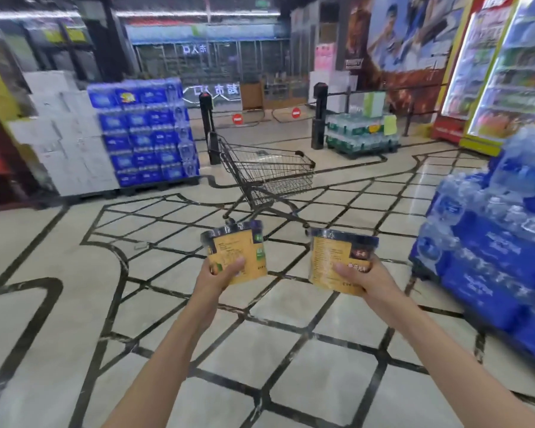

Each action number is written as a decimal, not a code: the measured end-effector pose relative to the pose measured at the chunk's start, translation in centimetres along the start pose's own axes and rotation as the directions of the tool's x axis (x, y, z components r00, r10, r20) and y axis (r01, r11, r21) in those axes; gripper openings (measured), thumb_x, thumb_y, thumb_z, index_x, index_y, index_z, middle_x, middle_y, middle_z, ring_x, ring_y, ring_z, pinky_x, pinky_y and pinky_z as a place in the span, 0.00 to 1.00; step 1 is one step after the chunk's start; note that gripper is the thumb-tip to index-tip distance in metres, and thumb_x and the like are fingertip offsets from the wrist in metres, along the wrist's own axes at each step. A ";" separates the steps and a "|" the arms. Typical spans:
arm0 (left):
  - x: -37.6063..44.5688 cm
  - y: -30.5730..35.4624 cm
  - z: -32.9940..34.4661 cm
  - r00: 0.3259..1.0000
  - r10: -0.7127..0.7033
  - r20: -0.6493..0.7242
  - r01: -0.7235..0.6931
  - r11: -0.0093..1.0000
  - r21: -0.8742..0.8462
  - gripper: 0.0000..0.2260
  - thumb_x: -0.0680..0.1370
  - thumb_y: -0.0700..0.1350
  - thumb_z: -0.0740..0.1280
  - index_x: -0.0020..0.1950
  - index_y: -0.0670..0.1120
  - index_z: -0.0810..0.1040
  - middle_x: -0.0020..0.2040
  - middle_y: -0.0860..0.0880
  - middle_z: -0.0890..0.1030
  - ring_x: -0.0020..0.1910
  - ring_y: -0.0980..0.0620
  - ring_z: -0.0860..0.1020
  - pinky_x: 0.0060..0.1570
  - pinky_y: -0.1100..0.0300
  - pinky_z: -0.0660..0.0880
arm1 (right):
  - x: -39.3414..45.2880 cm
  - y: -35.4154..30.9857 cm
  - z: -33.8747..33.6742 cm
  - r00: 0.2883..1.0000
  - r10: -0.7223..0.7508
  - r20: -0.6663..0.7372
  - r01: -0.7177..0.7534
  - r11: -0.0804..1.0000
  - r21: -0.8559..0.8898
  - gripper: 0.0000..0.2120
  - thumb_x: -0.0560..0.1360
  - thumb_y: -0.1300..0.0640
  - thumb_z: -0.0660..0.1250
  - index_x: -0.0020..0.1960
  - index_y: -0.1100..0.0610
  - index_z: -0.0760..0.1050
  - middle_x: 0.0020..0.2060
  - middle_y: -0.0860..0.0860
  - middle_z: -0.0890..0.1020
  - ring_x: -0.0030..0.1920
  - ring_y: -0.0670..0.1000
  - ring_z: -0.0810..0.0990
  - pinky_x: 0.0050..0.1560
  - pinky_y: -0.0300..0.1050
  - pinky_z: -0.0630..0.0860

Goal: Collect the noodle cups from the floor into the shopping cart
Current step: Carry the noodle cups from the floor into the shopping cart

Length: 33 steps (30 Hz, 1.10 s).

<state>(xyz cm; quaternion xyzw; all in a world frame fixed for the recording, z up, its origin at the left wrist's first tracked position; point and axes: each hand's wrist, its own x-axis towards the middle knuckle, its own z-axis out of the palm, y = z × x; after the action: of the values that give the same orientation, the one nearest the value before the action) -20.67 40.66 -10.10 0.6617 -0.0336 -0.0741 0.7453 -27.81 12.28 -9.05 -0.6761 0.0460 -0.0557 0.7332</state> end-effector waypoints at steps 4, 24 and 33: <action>7.1 0.3 0.0 0.998 0.028 -0.051 -0.028 0.999 0.017 0.38 0.58 0.59 0.76 0.64 0.46 0.72 0.57 0.48 0.82 0.56 0.48 0.81 0.56 0.55 0.74 | 10.0 0.9 -0.6 0.996 0.019 0.085 -0.016 0.999 -0.030 0.48 0.46 0.39 0.83 0.62 0.53 0.72 0.53 0.50 0.84 0.55 0.53 0.82 0.61 0.58 0.75; 55.7 3.5 3.0 0.967 0.004 -0.253 0.018 0.996 0.086 0.36 0.56 0.52 0.82 0.59 0.48 0.71 0.53 0.48 0.83 0.52 0.48 0.81 0.54 0.51 0.76 | 60.0 -0.2 -2.8 0.993 0.012 0.116 -0.005 0.998 -0.065 0.50 0.44 0.39 0.83 0.61 0.53 0.72 0.53 0.51 0.84 0.53 0.54 0.83 0.59 0.60 0.75; 79.1 7.4 1.7 0.969 -0.009 -0.246 0.045 0.989 0.141 0.33 0.60 0.48 0.81 0.59 0.45 0.69 0.52 0.48 0.81 0.51 0.48 0.81 0.48 0.54 0.77 | 81.4 -1.9 -1.3 0.999 0.028 0.035 -0.022 0.984 -0.178 0.56 0.39 0.32 0.79 0.62 0.52 0.70 0.54 0.49 0.82 0.52 0.50 0.82 0.43 0.39 0.76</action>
<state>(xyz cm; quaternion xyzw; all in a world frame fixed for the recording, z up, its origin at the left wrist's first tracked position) 57.61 27.58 -6.35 0.7189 0.0623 0.0003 0.6923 52.47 -0.88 -6.68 -0.7390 0.0455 -0.0295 0.6715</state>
